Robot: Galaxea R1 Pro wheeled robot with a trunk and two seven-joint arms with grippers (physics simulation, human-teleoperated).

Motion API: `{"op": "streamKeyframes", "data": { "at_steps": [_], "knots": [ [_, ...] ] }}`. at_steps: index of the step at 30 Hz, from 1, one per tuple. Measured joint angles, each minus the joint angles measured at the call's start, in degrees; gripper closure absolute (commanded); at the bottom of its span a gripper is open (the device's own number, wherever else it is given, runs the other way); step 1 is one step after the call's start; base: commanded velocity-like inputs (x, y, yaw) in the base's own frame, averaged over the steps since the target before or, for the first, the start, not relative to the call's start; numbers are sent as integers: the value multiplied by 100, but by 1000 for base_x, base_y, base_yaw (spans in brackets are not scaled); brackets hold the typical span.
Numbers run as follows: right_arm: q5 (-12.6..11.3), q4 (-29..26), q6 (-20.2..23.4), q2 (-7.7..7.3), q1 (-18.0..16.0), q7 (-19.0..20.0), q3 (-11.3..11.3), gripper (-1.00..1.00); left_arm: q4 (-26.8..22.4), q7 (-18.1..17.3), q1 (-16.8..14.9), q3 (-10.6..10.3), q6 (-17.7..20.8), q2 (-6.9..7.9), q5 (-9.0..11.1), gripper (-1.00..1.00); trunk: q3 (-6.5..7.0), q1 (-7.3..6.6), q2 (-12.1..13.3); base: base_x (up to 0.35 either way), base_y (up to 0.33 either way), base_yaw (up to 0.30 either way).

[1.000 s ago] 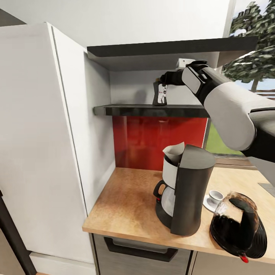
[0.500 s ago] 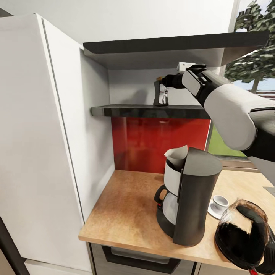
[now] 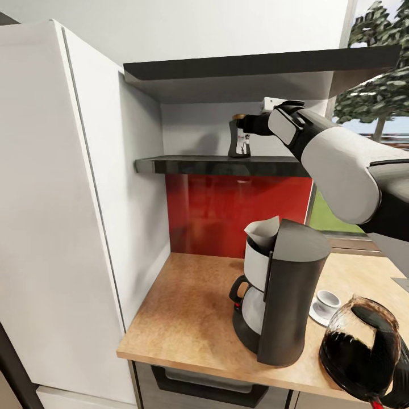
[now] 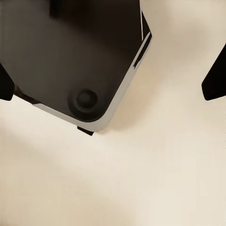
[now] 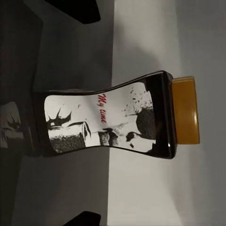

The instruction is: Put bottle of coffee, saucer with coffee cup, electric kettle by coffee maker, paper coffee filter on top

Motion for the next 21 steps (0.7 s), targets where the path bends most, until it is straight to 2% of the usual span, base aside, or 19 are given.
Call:
{"op": "streamKeyframes", "data": {
  "at_steps": [7,21],
  "knots": [
    [-11,1,-13,-11,1,0,-1,-100,0,1,0,5,4,0,3,-100,0,-1,0,101,99,0],
    [-6,93,-30,-16,0,8,4,-100,0,0,0,11,0,0,1,-100,0,0,0,13,9,0]
  ]
}}
